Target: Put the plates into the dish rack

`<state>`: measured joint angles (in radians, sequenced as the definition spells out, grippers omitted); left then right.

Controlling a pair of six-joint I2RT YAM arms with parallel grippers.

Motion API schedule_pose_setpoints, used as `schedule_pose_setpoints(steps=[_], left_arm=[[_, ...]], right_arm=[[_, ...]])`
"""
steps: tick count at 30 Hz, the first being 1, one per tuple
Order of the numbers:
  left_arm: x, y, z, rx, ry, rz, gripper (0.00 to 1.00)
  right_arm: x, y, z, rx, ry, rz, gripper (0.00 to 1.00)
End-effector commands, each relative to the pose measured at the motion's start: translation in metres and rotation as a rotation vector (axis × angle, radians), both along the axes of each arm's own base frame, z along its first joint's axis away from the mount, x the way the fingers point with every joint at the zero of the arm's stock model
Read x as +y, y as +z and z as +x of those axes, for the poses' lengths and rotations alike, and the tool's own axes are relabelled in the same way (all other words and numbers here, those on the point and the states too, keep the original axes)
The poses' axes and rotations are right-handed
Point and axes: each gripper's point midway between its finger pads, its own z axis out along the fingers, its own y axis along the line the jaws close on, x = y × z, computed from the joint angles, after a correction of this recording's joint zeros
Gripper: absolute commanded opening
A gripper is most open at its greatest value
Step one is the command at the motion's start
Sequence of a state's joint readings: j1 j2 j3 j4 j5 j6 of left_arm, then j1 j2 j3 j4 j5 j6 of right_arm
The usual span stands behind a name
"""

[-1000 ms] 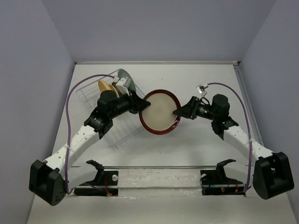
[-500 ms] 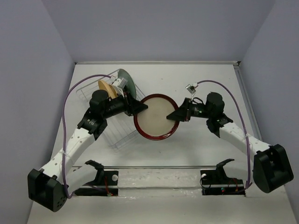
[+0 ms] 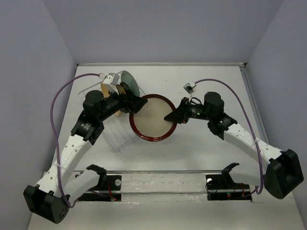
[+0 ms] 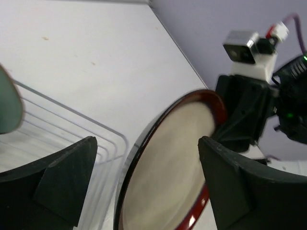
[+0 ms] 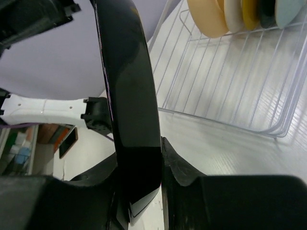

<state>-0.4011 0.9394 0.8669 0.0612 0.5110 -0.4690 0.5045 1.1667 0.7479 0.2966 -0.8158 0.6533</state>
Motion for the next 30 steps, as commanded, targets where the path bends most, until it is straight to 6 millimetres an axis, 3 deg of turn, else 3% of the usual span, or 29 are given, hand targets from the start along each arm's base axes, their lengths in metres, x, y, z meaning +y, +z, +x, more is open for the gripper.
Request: schedule_pose_setpoints(steps=[1, 3, 4, 5, 6, 8, 9, 10, 11, 12, 13, 14, 15, 16, 17, 18, 19, 21, 24, 25, 26, 27, 28, 29, 30], left_arm=[[0.061, 0.065, 0.018, -0.176, 0.363, 0.034, 0.99], [0.085, 0.08, 0.018, -0.218, 0.476, 0.061, 0.99], [0.111, 0.097, 0.014, -0.25, 0.607, 0.057, 0.99], [0.123, 0.104, 0.011, -0.269, 0.659, 0.059, 0.99], [0.137, 0.122, 0.0, -0.307, 0.713, 0.029, 0.99], [0.158, 0.136, -0.011, -0.338, 0.805, -0.005, 0.99], [0.166, 0.146, -0.023, -0.37, 0.829, -0.039, 0.99], [0.171, 0.15, -0.028, -0.382, 0.843, -0.056, 0.99], [0.174, 0.152, -0.032, -0.391, 0.853, -0.069, 0.99], [0.177, 0.153, -0.038, -0.405, 0.858, -0.086, 0.99], [0.179, 0.154, -0.041, -0.409, 0.861, -0.091, 0.99], [0.181, 0.154, -0.043, -0.414, 0.868, -0.096, 0.99], [0.182, 0.153, -0.045, -0.417, 0.871, -0.095, 0.99], [0.185, 0.155, -0.049, -0.426, 0.877, -0.102, 0.99], [0.188, 0.155, -0.052, -0.433, 0.886, -0.099, 0.99], [0.19, 0.157, -0.054, -0.44, 0.891, -0.102, 0.99], [0.192, 0.161, -0.059, -0.457, 0.895, -0.109, 0.99], [0.196, 0.169, -0.067, -0.49, 0.898, -0.127, 0.99], [0.201, 0.177, -0.076, -0.528, 0.908, -0.139, 0.99], [0.204, 0.18, -0.08, -0.545, 0.912, -0.147, 0.99], [0.205, 0.18, -0.082, -0.554, 0.917, -0.147, 0.99], [0.207, 0.18, -0.083, -0.565, 0.922, -0.135, 0.99], [0.208, 0.178, -0.084, -0.572, 0.925, -0.136, 0.99], [0.208, 0.177, -0.085, -0.576, 0.924, -0.134, 0.99], [0.209, 0.176, -0.086, -0.579, 0.926, -0.138, 0.99]], right_arm=[[0.017, 0.086, 0.015, -0.244, -0.118, 0.068, 0.07], [0.026, 0.094, 0.021, -0.246, -0.169, 0.051, 0.07], [0.031, 0.106, 0.025, -0.254, -0.193, 0.057, 0.07], [0.035, 0.11, 0.028, -0.254, -0.216, 0.053, 0.07], [0.043, 0.122, 0.03, -0.267, -0.257, 0.051, 0.07], [0.056, 0.129, 0.032, -0.273, -0.29, 0.033, 0.07], [0.074, 0.133, 0.033, -0.283, -0.312, 0.002, 0.07], [0.083, 0.113, 0.036, -0.265, -0.324, -0.055, 0.07], [0.092, 0.128, 0.037, -0.282, -0.341, -0.063, 0.07], [0.102, 0.109, 0.055, -0.264, -0.42, -0.138, 0.07], [0.11, 0.109, 0.058, -0.267, -0.446, -0.156, 0.07], [0.122, 0.124, 0.051, -0.286, -0.451, -0.155, 0.07], [0.122, 0.126, 0.063, -0.291, -0.533, -0.18, 0.07], [0.136, 0.108, 0.073, -0.284, -0.561, -0.235, 0.07], [0.145, 0.125, 0.068, -0.303, -0.577, -0.222, 0.07], [0.145, 0.125, 0.078, -0.31, -0.65, -0.246, 0.07], [0.158, 0.108, 0.085, -0.311, -0.667, -0.288, 0.07], [0.178, 0.107, 0.094, -0.324, -0.709, -0.312, 0.07], [0.191, 0.1, 0.104, -0.353, -0.779, -0.365, 0.07], [0.192, 0.121, 0.109, -0.362, -0.817, -0.331, 0.07], [0.198, 0.118, 0.109, -0.372, -0.835, -0.345, 0.07], [0.202, 0.097, 0.12, -0.389, -0.88, -0.406, 0.07], [0.205, 0.108, 0.12, -0.395, -0.906, -0.384, 0.07], [0.211, 0.092, 0.126, -0.408, -0.921, -0.421, 0.07], [0.21, 0.091, 0.13, -0.41, -0.951, -0.425, 0.07]])
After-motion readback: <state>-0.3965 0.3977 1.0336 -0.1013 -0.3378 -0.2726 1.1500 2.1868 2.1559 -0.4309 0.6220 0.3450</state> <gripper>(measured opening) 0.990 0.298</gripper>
